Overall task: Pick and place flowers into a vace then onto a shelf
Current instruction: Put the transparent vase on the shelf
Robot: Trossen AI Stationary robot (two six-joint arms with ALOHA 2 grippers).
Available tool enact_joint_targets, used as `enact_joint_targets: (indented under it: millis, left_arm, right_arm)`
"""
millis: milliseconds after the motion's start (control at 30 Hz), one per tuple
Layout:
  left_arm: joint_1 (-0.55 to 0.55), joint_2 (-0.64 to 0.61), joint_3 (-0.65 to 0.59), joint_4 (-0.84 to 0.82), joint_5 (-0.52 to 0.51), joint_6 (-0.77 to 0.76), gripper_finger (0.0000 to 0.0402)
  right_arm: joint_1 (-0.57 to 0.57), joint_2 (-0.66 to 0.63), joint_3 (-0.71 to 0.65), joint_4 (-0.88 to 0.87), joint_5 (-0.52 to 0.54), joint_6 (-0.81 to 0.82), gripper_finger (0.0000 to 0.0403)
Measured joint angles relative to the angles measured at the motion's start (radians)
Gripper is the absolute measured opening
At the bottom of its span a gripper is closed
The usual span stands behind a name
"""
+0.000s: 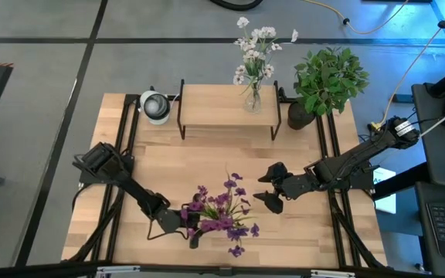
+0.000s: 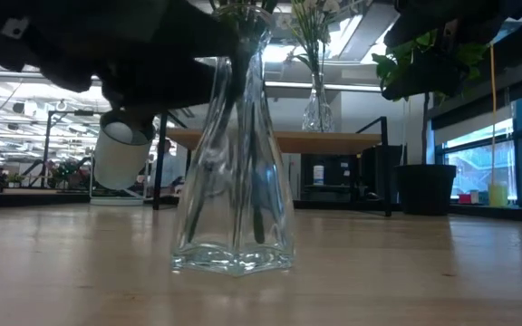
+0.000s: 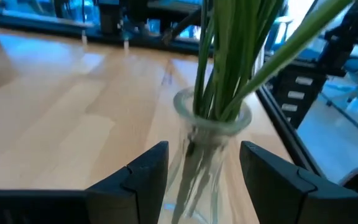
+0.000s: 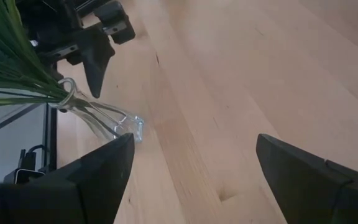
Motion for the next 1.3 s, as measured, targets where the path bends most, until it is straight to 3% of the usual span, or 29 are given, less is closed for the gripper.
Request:
enact_joint_targets:
  millis: [400, 633, 767, 1033, 1133, 1300]
  left_arm:
    - [0.063, 0.128, 0.128, 0.025, 0.012, 0.078, 0.0192]
    - [0.102, 0.128, 0.161, 0.024, 0.011, 0.078, 0.0192]
    - [0.108, 0.128, 0.161, 0.024, 0.01, 0.078, 0.0192]
    - [0.107, 0.128, 0.161, 0.017, 0.011, 0.078, 0.0192]
    - [0.107, 0.128, 0.161, 0.017, 0.011, 0.078, 0.0192]
    - [0.107, 0.128, 0.161, 0.017, 0.01, 0.078, 0.0192]
  right_arm:
    - [0.0, 0.0, 0.0, -0.008, 0.0, 0.003, 0.0339]
    - [0.0, 0.0, 0.0, -0.011, -0.003, 0.026, 0.0339]
    - [0.004, 0.0, 0.0, -0.075, -0.07, 0.056, 0.0339]
    - [0.068, 0.0, 0.0, -0.151, -0.102, 0.066, 0.0339]
    - [0.101, 0.0, 0.0, -0.152, -0.088, 0.101, 0.0339]
    - [0.146, 0.022, 0.0, -0.133, 0.023, 0.117, 0.0339]
